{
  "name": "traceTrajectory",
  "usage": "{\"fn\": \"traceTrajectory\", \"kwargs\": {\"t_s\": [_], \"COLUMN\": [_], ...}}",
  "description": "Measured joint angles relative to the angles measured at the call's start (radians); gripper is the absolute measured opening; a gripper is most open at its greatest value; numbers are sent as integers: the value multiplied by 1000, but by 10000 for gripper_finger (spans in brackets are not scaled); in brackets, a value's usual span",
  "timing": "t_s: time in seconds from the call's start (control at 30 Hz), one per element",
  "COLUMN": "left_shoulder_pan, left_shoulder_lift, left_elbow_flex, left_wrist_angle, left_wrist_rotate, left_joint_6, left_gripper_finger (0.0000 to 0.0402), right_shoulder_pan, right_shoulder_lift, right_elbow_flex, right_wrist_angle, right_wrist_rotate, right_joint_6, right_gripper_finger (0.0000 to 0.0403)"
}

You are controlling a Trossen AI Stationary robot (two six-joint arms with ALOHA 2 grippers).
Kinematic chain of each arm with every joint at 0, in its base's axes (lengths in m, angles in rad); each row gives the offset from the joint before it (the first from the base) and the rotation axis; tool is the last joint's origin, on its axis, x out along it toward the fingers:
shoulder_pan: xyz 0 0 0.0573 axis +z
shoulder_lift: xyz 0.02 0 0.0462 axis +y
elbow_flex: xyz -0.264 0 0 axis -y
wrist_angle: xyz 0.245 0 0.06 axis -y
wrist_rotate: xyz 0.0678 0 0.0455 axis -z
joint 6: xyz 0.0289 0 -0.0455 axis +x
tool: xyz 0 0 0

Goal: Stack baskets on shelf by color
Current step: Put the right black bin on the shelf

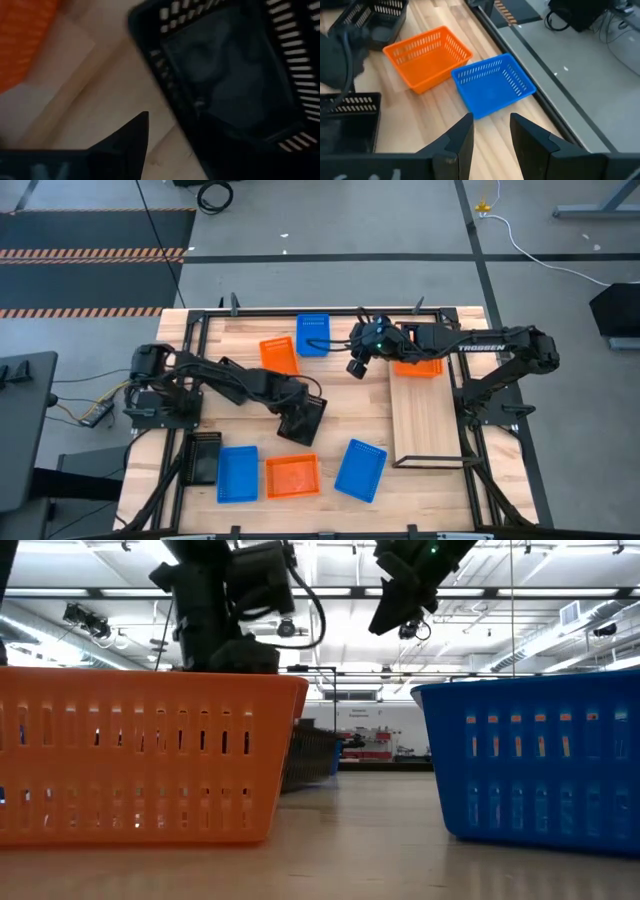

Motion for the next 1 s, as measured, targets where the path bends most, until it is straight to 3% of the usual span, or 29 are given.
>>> {"fn": "traceTrajectory", "kwargs": {"t_s": [0.4, 0.6, 0.83, 1.0], "left_shoulder_pan": [65, 135, 192, 235], "left_shoulder_lift": [31, 31, 31, 31], "left_elbow_flex": [0, 0, 0, 0], "left_wrist_angle": [165, 222, 236, 345], "left_wrist_rotate": [-16, -8, 91, 90], "left_joint_6": [356, 498, 612, 662], "left_gripper_finger": [165, 116, 15, 17], "right_shoulder_pan": [-5, 23, 70, 101], "right_shoulder_lift": [-43, -104, -103, -100], "right_elbow_flex": [0, 0, 0, 0], "right_wrist_angle": [-59, -190, -248, -251], "right_wrist_rotate": [0, 23, 76, 78], "right_joint_6": [39, 206, 281, 326], "right_gripper_finger": [134, 134, 134, 134]}}
